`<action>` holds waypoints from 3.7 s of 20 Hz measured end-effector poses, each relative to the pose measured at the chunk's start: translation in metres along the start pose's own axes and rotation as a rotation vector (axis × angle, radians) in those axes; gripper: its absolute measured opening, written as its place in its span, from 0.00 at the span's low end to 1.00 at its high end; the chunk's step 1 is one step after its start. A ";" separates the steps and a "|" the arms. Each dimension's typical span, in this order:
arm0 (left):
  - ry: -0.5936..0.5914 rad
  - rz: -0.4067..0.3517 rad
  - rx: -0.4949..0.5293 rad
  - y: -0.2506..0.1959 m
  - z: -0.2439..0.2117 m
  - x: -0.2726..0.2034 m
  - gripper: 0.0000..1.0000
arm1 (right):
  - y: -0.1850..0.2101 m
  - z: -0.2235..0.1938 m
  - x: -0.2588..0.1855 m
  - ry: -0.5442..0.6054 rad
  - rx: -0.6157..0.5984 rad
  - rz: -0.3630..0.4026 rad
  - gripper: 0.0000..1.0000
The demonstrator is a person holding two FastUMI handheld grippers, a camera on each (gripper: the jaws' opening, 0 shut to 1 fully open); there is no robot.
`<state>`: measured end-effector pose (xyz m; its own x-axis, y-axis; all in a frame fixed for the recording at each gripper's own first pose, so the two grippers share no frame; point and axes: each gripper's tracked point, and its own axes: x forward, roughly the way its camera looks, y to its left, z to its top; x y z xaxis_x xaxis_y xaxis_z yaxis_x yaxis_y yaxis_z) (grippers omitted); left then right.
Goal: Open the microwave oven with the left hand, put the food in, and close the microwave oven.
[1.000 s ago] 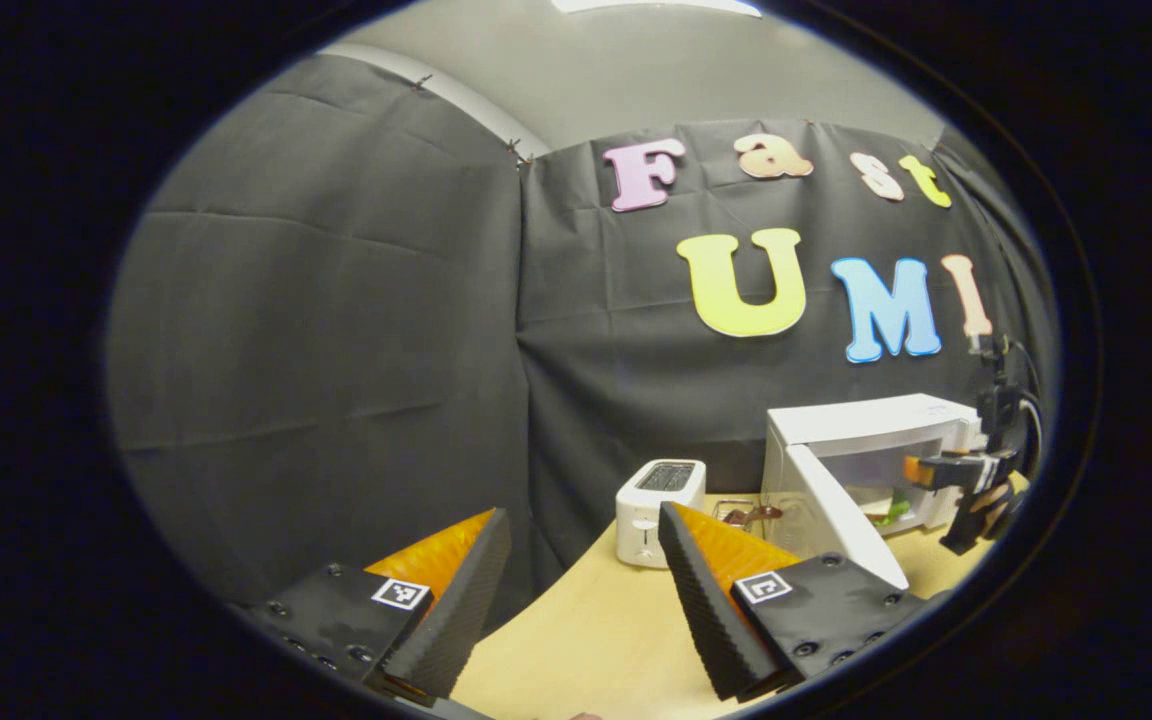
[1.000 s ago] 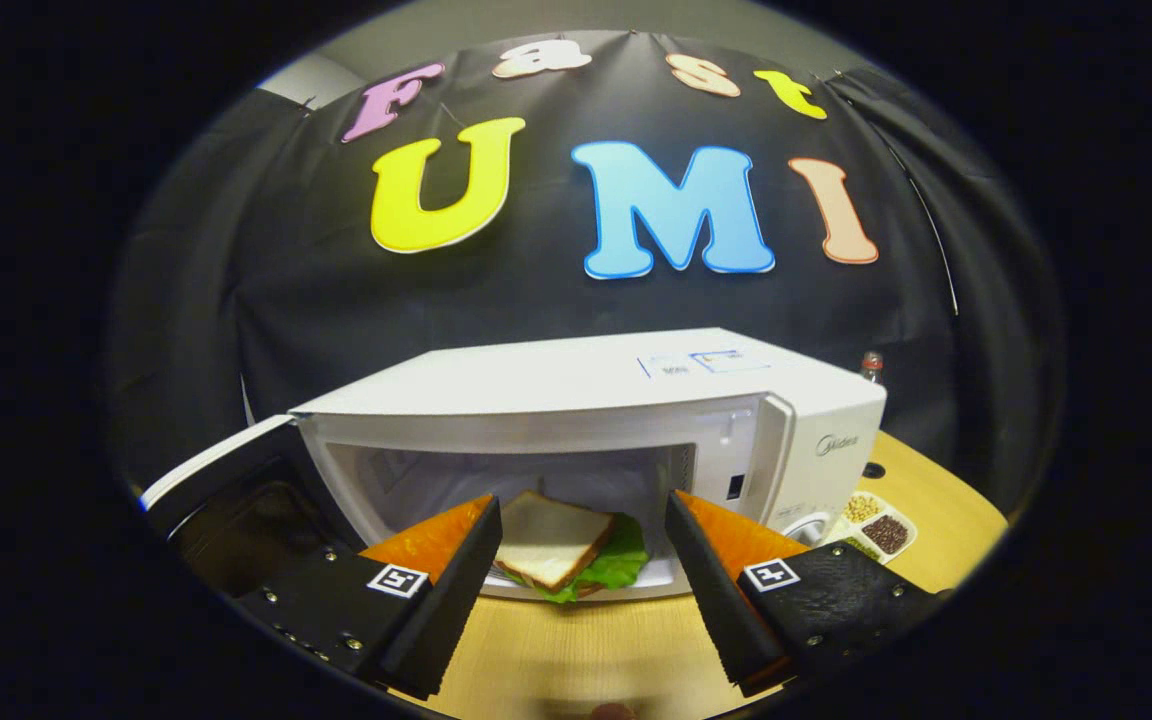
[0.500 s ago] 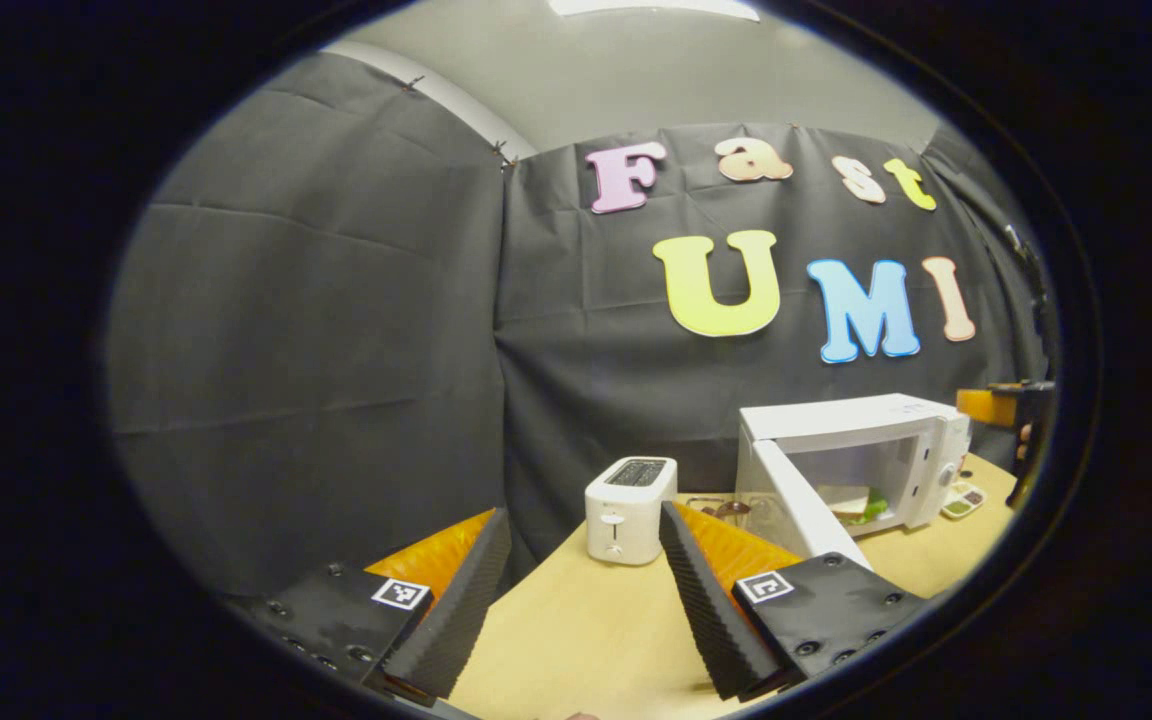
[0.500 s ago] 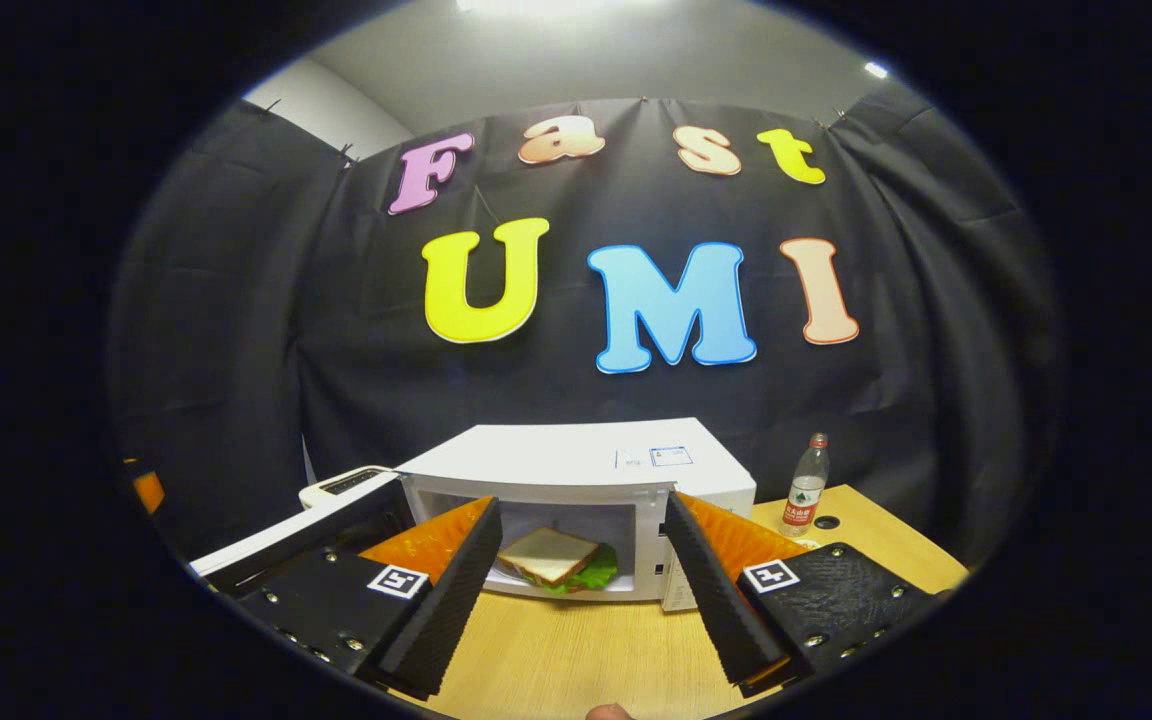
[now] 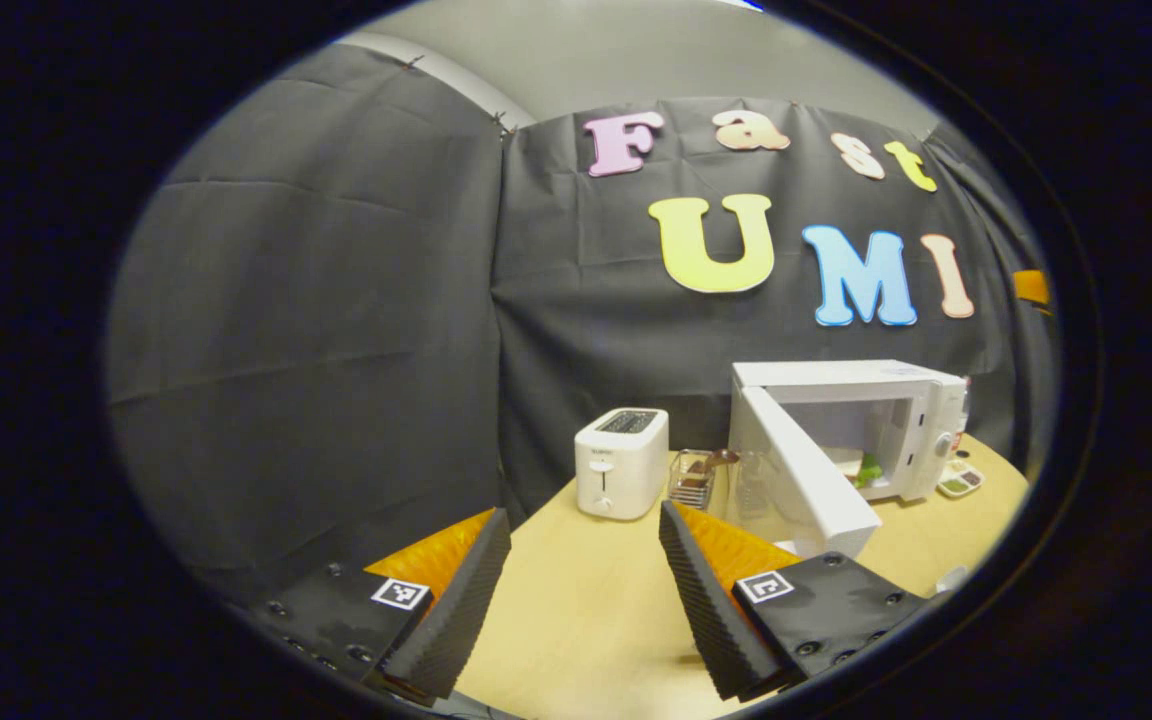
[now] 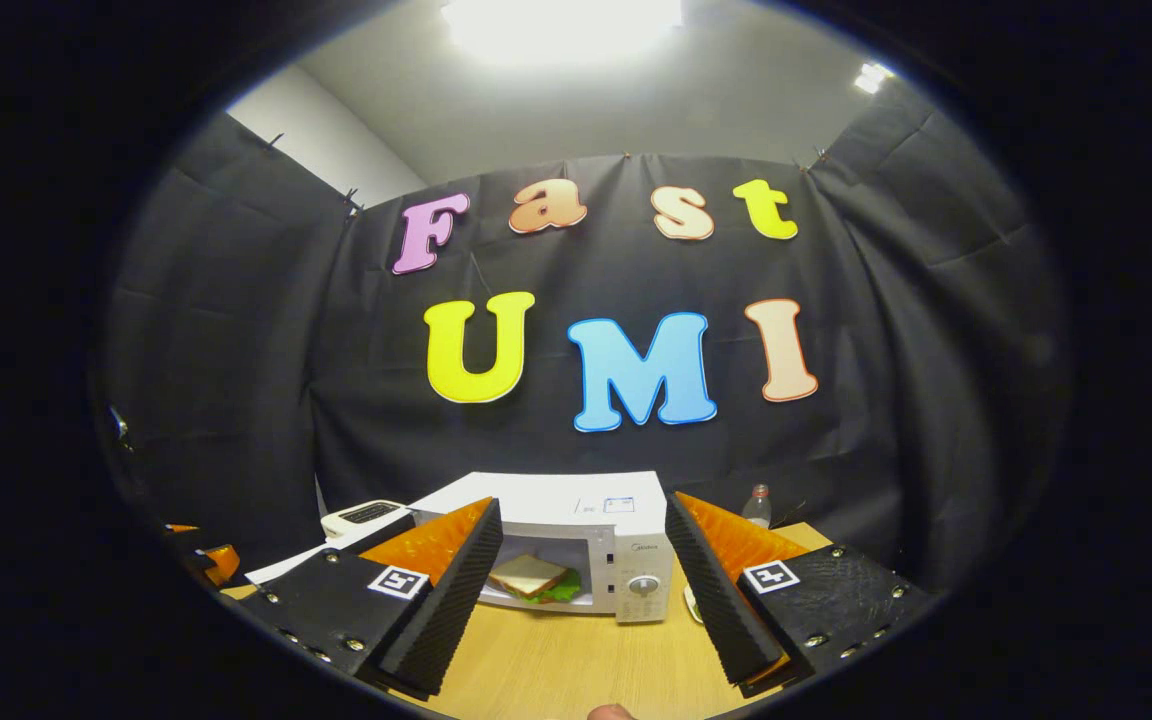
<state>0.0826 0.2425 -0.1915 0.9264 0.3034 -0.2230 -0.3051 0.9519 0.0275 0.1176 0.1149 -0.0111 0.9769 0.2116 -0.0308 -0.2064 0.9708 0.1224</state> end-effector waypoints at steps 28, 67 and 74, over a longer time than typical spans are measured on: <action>0.084 -0.145 0.036 -0.153 -0.032 -0.036 0.07 | -0.130 0.016 -0.118 -0.009 -0.010 -0.055 0.98; 0.120 -0.712 0.081 -0.405 -0.019 0.093 0.10 | -0.137 0.005 -0.052 0.014 -0.101 -0.326 0.98; 0.113 -0.726 0.082 -0.434 -0.016 0.129 0.10 | -0.150 -0.005 -0.043 0.048 -0.106 -0.390 0.98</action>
<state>0.3310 -0.1321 -0.2477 0.8589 -0.4065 -0.3116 0.3980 0.9126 -0.0936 0.1062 -0.0388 -0.0328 0.9799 -0.1718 -0.1015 0.1716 0.9851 -0.0109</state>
